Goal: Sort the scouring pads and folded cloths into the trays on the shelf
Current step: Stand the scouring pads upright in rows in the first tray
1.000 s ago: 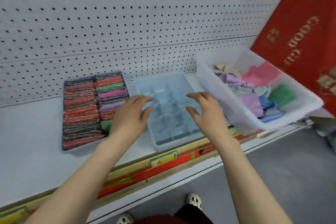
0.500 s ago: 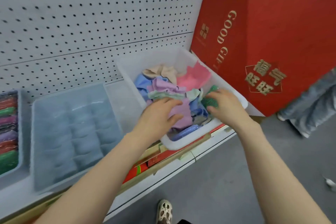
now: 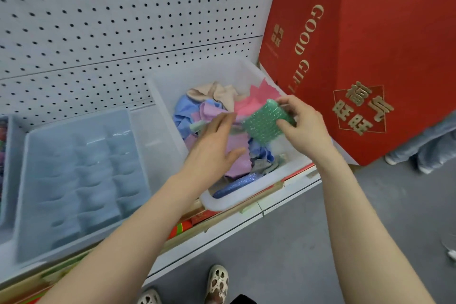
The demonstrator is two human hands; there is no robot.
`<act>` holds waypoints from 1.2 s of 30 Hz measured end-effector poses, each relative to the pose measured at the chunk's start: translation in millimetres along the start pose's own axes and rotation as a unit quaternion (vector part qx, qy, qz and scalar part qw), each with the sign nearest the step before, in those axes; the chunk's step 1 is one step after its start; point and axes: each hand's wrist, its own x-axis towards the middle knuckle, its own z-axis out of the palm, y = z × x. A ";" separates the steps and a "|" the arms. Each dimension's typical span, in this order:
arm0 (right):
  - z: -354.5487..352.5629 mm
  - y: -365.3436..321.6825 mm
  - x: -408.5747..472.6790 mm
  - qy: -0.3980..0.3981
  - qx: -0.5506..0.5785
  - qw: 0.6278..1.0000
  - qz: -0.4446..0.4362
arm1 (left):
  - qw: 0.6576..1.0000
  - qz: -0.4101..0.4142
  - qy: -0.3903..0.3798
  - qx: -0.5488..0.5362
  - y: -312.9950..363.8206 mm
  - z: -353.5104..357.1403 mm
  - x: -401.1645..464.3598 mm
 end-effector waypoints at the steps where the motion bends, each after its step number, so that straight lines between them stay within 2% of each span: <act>1: -4.8 -11.1 -4.4 -0.028 0.074 0.997 -0.015 | 1.000 -0.006 0.012 -0.019 1.6 -3.1 3.3; 3: -5.7 -29.9 -15.3 -0.104 0.187 0.977 -0.026 | 0.999 -0.027 0.022 -0.036 3.2 -9.9 7.4; 5: 5.0 -36.4 -27.3 -0.146 0.199 0.969 -0.013 | 0.998 -0.048 0.043 -0.029 1.4 -17.3 5.3; 6: 12.4 -35.3 -33.0 -0.152 0.159 0.975 0.003 | 0.996 -0.060 0.061 -0.033 -1.0 -21.1 2.4; 8: 24.5 -30.6 -43.9 -0.189 0.008 0.981 0.036 | 0.990 -0.084 0.092 -0.061 -9.3 -28.1 -5.9; 10: 31.9 -31.7 -53.3 -0.251 -0.150 0.955 0.045 | 0.985 -0.100 0.106 -0.096 -18.9 -33.4 -14.1; 12: 36.6 -39.5 -54.7 -0.290 -0.206 0.934 0.045 | 0.982 -0.106 0.104 -0.120 -26.3 -35.4 -20.7; 15: 45.7 -46.0 -43.6 -0.308 -0.193 0.931 0.040 | 0.979 -0.103 0.095 -0.146 -31.8 -34.9 -28.3; 18: 60.2 -40.2 -35.5 -0.274 -0.208 0.938 0.037 | 0.981 -0.101 0.085 -0.143 -35.3 -35.9 -30.3; 19: 63.3 -38.7 -35.2 -0.258 -0.182 0.948 0.051 | 0.980 -0.104 0.085 -0.145 -36.5 -36.8 -30.2; 22: 60.9 -48.2 -37.7 -0.213 0.047 0.968 0.126 | 0.976 -0.118 0.087 -0.159 -38.4 -39.7 -29.6; 23: 58.6 -51.1 -37.2 -0.220 0.063 0.967 0.115 | 0.976 -0.120 0.085 -0.159 -38.7 -39.8 -29.0; 24: 56.0 -54.0 -36.5 -0.247 0.005 0.965 0.084 | 0.977 -0.122 0.081 -0.156 -39.2 -39.5 -28.3; 25: 55.6 -56.4 -35.5 -0.293 -0.079 0.951 0.060 | 0.978 -0.125 0.077 -0.150 -39.2 -39.5 -27.4; 27: 57.0 -64.7 -35.6 -0.405 -0.212 0.887 0.061 | 0.979 -0.133 0.073 -0.140 -39.9 -38.9 -25.7; 28: 58.6 -70.0 -35.5 -0.447 -0.239 0.859 0.076 | 0.979 -0.133 0.072 -0.137 -40.4 -38.4 -25.2; 30: 67.7 -75.0 -33.7 -0.478 -0.260 0.836 0.076 | 0.981 -0.130 0.069 -0.128 -40.9 -38.3 -24.5; 32: 73.3 -73.4 -28.7 -0.445 -0.267 0.853 0.057 | 0.983 -0.126 0.065 -0.114 -41.2 -38.2 -24.1; 34: 67.5 -65.4 -23.6 -0.355 -0.245 0.900 0.058 | 0.984 -0.127 0.061 -0.109 -39.2 -39.1 -24.2; 36: 53.7 -56.2 -18.0 -0.243 -0.118 0.959 0.089 | 0.980 -0.138 0.069 -0.123 -37.1 -39.9 -23.8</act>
